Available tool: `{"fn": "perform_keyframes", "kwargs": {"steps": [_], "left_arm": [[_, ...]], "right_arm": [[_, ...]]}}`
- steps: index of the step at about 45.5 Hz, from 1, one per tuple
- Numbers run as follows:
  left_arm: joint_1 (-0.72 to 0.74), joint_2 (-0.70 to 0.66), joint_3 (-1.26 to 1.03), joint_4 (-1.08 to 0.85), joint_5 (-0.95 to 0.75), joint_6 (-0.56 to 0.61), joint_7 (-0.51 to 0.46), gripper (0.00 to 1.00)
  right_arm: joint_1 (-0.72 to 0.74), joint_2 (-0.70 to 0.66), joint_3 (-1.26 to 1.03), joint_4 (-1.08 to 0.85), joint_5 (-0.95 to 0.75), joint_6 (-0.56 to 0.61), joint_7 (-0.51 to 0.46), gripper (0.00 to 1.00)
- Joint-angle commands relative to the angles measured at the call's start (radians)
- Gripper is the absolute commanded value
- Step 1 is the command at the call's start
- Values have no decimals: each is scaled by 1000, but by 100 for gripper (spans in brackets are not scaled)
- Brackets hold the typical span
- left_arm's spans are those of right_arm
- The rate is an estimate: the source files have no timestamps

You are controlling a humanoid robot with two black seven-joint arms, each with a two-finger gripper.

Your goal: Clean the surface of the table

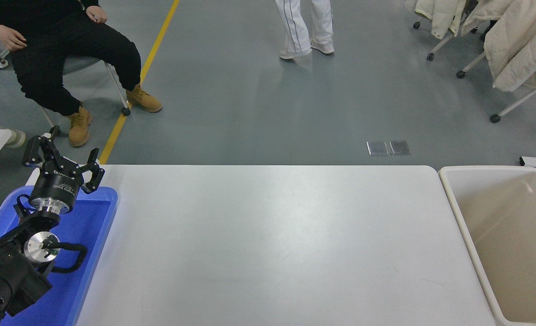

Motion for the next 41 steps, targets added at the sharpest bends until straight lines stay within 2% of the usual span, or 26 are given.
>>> {"fn": "perform_keyframes", "kwargs": {"steps": [1,16,21,31,38,41], "left_arm": [[0,0,0,0,0,0,0,100],[0,0,0,0,0,0,0,100],[0,0,0,0,0,0,0,100],[0,0,0,0,0,0,0,100],[0,0,0,0,0,0,0,100],[0,0,0,0,0,0,0,100]], "right_arm": [[-63,-17,302,216,0,8,0,100],[-69,260,526,265,-3,10,6,100],[-58,345,525,251,-4,13,75,100],[-49,437,526,215,-6,120,149,100],[-29,521,528,193,-4,141,177,100],[-29,529,528,161,0,196,198,100]]}}
